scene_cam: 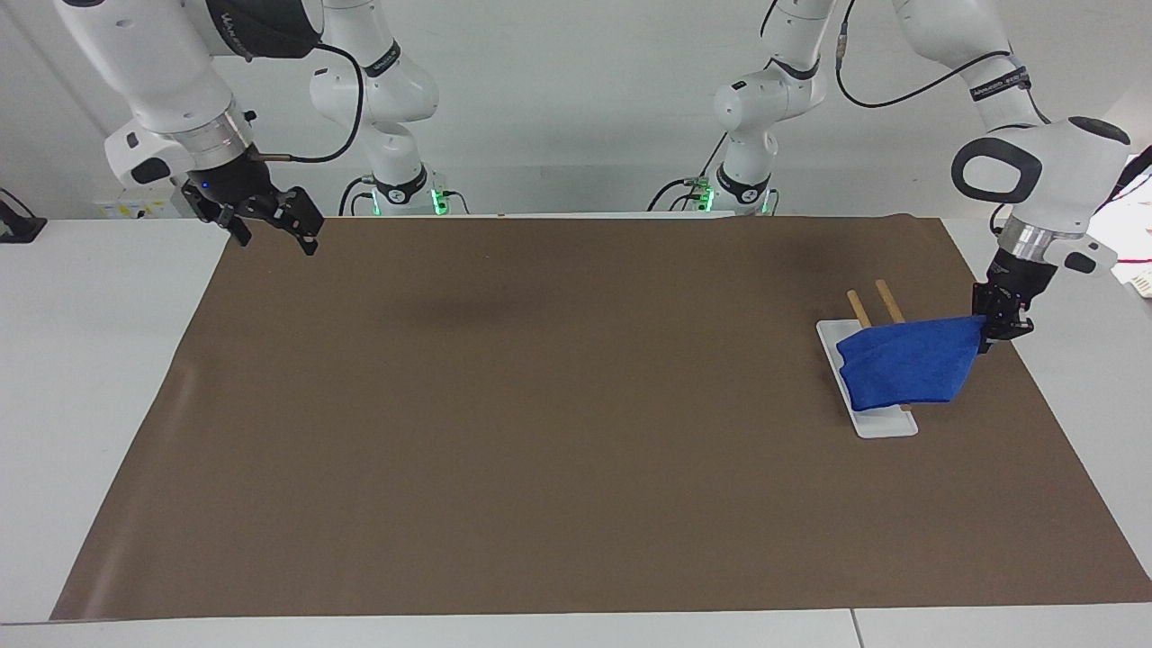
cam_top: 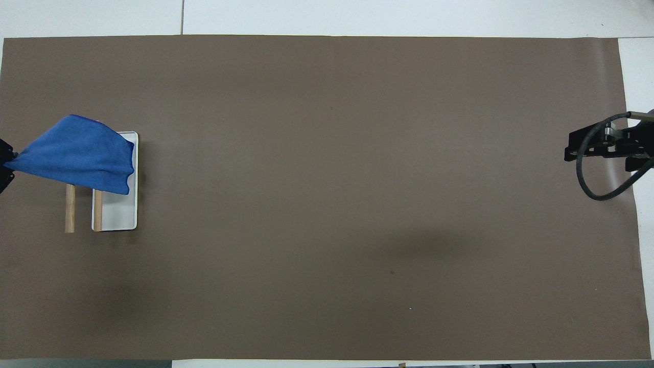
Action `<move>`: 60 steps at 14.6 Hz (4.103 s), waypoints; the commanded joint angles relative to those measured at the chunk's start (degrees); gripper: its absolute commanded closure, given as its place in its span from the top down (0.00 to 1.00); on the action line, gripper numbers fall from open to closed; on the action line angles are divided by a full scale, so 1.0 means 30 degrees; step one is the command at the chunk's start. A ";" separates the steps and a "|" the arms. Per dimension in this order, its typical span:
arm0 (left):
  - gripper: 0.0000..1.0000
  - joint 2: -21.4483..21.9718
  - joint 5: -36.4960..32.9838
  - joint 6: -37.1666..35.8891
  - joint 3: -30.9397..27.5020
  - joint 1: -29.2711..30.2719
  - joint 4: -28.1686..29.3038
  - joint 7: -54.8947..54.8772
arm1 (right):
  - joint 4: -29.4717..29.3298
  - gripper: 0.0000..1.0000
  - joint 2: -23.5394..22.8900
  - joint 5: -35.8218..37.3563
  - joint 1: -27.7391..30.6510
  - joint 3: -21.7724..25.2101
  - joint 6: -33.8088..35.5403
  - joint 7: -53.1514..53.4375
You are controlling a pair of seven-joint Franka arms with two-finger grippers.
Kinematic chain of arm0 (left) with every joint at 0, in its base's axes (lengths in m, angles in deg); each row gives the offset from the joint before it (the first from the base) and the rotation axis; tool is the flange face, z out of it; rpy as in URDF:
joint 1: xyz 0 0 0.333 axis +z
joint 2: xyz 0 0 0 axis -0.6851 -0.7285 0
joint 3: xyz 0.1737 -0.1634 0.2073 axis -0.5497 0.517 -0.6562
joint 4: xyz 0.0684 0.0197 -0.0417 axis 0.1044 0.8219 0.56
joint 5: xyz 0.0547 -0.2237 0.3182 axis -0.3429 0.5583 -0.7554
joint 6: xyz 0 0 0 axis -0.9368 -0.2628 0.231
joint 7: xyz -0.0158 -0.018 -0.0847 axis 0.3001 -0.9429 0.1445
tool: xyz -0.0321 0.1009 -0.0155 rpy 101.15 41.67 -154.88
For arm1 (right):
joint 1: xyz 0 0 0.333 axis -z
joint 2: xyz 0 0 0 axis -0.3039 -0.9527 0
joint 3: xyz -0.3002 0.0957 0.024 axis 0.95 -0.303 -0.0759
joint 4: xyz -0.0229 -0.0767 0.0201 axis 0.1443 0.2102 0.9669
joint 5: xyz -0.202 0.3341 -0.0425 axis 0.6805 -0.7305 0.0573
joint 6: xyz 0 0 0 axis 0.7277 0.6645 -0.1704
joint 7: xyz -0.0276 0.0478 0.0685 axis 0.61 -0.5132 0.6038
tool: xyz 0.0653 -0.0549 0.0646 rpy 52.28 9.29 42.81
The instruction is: Right arm passes towel to left arm to hang
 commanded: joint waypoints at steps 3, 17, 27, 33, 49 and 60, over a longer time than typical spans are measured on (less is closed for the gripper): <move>0.00 0.0820 -0.0153 -0.1455 0.0003 -0.0446 0.0881 0.1553 | 0.0447 1.00 0.0376 0.0113 0.0052 -0.0141 -0.0120 0.0319; 0.00 0.0645 -0.0153 -0.0026 -0.0026 0.0549 0.1086 0.1411 | 0.0389 1.00 0.0376 0.0113 -0.0385 -0.0141 0.0026 0.0348; 1.00 0.0675 -0.0182 -0.1075 0.0061 0.0139 -0.1427 0.1235 | 0.0359 1.00 0.0347 0.0113 -0.0387 -0.0112 0.0055 0.0319; 1.00 0.0294 -0.3225 -0.2807 0.0120 -0.2873 -0.4477 0.0093 | 0.0360 1.00 0.0376 0.0113 -0.0388 -0.0112 0.0026 0.0319; 1.00 -0.0761 -0.5016 -1.3174 0.0149 -0.7157 -1.0367 -1.2002 | 0.0476 1.00 0.0405 0.0142 -0.0388 -0.0112 0.0055 0.0319; 1.00 0.0410 -0.4782 -1.6081 -0.0114 -0.6014 -0.9609 -1.6255 | 0.0594 1.00 0.0552 0.0319 -0.0330 -0.0112 0.0495 -0.1644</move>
